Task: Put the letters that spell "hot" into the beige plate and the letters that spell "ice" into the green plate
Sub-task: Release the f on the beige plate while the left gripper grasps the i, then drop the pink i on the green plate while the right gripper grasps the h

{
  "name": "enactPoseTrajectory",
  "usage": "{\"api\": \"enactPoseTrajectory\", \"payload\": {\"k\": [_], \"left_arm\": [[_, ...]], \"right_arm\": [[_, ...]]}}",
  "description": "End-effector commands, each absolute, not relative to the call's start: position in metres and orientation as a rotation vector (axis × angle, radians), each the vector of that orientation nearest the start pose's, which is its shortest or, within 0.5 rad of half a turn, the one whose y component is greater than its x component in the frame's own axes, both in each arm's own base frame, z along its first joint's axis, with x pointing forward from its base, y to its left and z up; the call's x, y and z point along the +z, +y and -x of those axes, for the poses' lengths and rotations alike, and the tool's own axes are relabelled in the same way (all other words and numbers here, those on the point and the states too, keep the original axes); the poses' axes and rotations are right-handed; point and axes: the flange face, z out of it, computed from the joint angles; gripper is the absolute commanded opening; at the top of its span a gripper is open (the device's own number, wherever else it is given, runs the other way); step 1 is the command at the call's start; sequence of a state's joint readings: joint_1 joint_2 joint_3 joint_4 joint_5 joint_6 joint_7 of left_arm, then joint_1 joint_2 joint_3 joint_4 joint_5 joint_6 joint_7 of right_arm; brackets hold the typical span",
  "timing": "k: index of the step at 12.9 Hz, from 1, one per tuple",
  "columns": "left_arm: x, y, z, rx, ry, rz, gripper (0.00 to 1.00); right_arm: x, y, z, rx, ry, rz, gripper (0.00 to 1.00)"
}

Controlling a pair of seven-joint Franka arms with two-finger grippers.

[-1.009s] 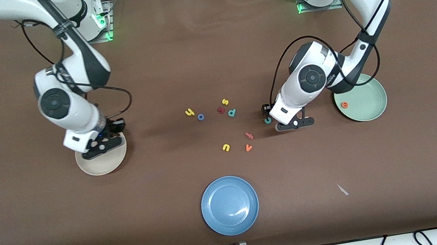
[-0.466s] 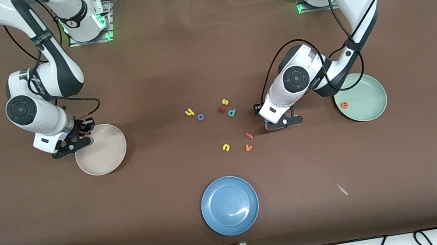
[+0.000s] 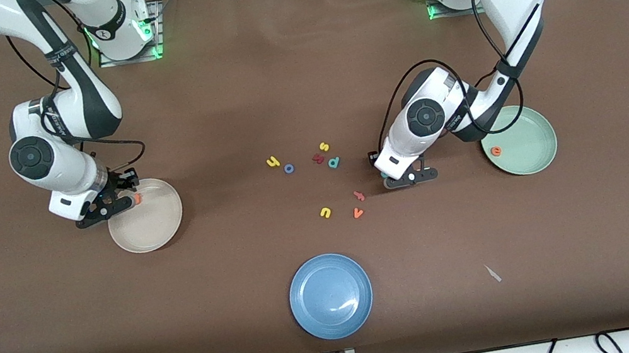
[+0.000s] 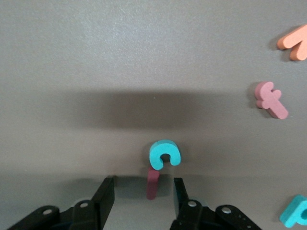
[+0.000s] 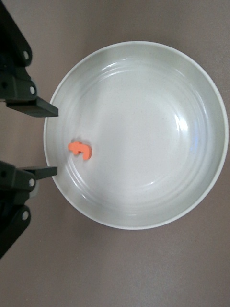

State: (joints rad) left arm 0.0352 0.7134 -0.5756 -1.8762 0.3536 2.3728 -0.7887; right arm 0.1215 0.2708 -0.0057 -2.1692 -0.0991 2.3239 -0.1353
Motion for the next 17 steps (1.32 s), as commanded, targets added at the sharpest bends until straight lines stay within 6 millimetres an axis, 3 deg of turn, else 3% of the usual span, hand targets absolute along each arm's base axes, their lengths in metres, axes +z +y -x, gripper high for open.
{"api": "enactPoseTrajectory", "payload": {"k": [1,7,10,13,17], "left_arm": [[0.171,-0.309,-0.547,0.192,-0.130,3.187,0.45],[0.172,-0.309,-0.548,0.187,-0.130,3.188,0.02],[0.179,-0.307,-0.551,0.171,-0.121,3.187,0.00],[0.218,-0.293,-0.560,0.127,-0.066,3.147,0.00],[0.277,-0.249,-0.573,0.219,-0.009,3.138,0.00]], "right_arm": [[0.267,0.068,-0.540,0.162,-0.417,3.158,0.53],[0.274,0.171,-0.529,0.096,-0.142,3.104,0.57],[0.264,0.234,-0.516,0.027,-0.052,3.071,0.64],[0.257,0.311,-0.501,-0.040,-0.115,3.009,0.79],[0.249,0.360,-0.486,-0.092,-0.305,2.974,0.80]]}}
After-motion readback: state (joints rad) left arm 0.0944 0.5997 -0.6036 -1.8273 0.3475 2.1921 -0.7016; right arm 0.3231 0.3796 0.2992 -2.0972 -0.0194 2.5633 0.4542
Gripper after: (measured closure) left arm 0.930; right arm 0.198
